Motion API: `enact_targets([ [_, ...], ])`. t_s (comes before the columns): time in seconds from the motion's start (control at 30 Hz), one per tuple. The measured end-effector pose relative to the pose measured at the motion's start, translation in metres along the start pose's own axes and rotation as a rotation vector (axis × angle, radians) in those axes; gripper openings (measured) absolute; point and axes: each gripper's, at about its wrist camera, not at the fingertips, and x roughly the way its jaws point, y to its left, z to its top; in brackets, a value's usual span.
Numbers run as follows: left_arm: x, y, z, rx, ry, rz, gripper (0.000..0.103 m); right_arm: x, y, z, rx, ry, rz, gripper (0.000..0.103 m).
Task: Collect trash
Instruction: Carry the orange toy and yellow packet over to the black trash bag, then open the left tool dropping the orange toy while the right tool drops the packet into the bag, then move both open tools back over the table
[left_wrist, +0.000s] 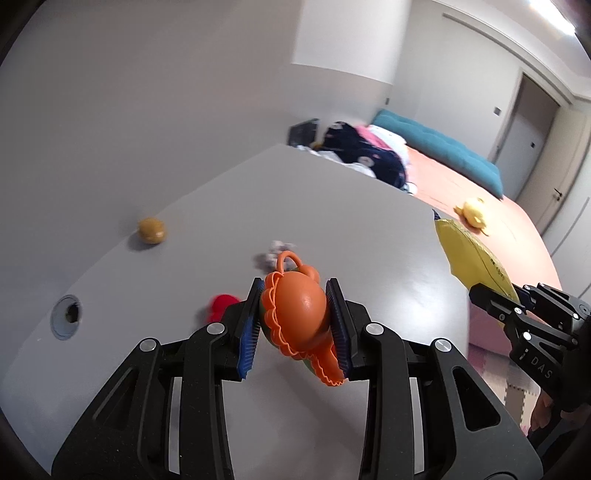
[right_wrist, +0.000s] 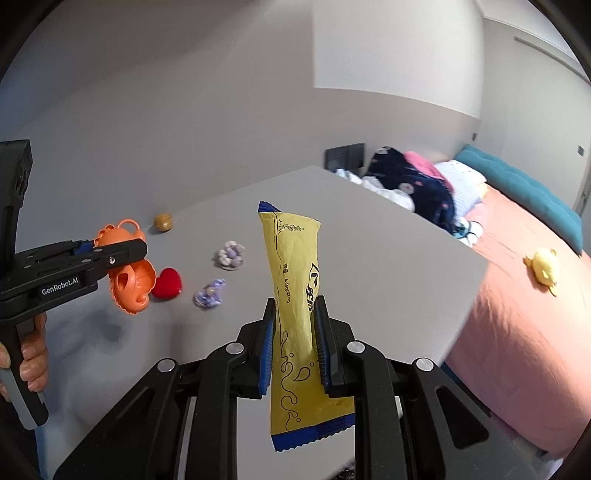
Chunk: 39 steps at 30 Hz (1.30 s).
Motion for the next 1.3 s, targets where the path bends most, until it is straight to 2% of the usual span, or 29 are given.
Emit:
enact_targets([
  [0.27,0.003,-0.067,-0.006,0.078,0.017,-0.066,0.034,-0.043,-0.054,-0.025,0.075,-0.032,-0.060,0.021],
  [0.47,0.012,-0.136,-0.017,0.178,0.051,-0.132,0.034,-0.069,-0.100,-0.049,0.144,-0.043,-0.121,0.021],
  [0.83,0.046,-0.256,-0.047,0.368,0.160,-0.263,0.034,-0.106,-0.186,-0.103,0.297,-0.024,-0.262,0.021],
  [0.87,0.052,-0.263,-0.050,0.385,0.182,-0.274,0.034,-0.107,-0.194,-0.108,0.315,-0.019,-0.274,0.025],
  [0.9,0.060,-0.271,-0.054,0.404,0.212,-0.288,0.042,-0.107,-0.200,-0.111,0.330,-0.013,-0.292,0.036],
  [0.93,0.068,-0.278,-0.056,0.416,0.231,-0.279,0.055,-0.108,-0.209,-0.116,0.352,-0.005,-0.337,0.066],
  [0.97,0.072,-0.281,-0.057,0.422,0.234,-0.266,0.086,-0.110,-0.215,-0.121,0.371,-0.010,-0.384,0.079],
  [1.0,0.077,-0.285,-0.058,0.432,0.223,-0.246,0.097,-0.111,-0.223,-0.125,0.387,-0.018,-0.423,0.080],
  [1.17,0.097,-0.297,-0.057,0.480,0.222,-0.160,0.097,-0.106,-0.250,-0.135,0.437,0.004,-0.490,0.080],
  [1.3,0.100,-0.288,-0.054,0.467,0.220,-0.155,0.097,-0.102,-0.260,-0.139,0.450,0.009,-0.486,0.080],
])
